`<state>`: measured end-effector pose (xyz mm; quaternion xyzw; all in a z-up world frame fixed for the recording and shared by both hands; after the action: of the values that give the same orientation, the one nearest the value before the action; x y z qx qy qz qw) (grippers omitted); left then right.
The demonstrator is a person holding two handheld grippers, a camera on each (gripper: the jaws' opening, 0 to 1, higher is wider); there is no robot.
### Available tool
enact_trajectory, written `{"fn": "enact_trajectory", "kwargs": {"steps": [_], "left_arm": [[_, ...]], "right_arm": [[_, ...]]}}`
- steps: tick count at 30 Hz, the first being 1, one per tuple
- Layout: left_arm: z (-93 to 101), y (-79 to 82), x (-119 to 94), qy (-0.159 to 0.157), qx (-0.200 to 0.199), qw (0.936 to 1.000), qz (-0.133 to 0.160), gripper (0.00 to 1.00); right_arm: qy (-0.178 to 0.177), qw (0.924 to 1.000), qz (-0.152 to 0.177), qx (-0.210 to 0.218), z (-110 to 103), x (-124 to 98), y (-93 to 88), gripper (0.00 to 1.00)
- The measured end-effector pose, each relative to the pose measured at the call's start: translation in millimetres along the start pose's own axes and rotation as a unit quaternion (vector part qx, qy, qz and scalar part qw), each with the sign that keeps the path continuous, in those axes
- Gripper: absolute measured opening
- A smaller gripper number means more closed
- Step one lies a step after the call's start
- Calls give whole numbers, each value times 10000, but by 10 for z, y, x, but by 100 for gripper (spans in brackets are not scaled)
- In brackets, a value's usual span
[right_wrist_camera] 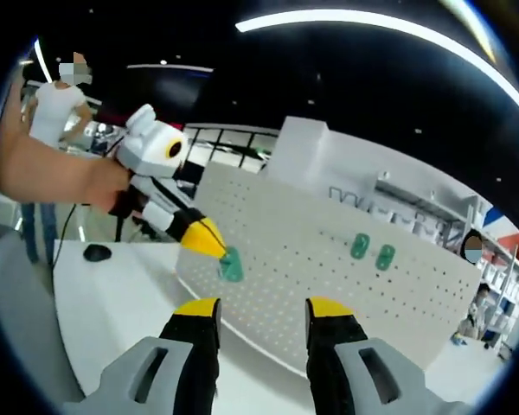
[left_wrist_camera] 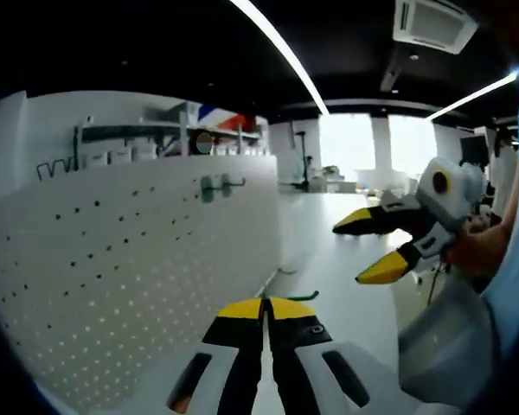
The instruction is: Insert the hook assembly into the mounting plate slot until the hook locks in place.
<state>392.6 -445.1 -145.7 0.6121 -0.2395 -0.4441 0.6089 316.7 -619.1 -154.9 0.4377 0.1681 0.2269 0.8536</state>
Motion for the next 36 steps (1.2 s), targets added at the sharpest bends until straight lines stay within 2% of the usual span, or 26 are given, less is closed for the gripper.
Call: {"fn": "enact_trajectory", "kwargs": {"steps": [14,25,36], "left_arm": [[194,-27,131,-69,-341,9991,-244,1],[318,-21,196,-228,-597,9974,-331,1],[381,-20,223,-491,-1018,9931,-324,1]], "right_arm": [[317,9989,-38,-356,-138,120,-5,28],[333,9976,-91,-595,-153,156,-33,14],[280,9971,-93,-695,-133,185,-42,7]]}}
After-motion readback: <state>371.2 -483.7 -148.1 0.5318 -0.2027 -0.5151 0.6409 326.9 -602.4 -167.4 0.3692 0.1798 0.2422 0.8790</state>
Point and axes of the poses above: the point that each gripper's makers call its tool centre point, and the gripper's own axes: x roughly forward along the fingers, z roughly to its right, y roughly out of its top, the point moved 8 cm from there along -x, roughly backward along the fingers, and after that the axes turned 11 degrees about -x, right-handed, at the moved point
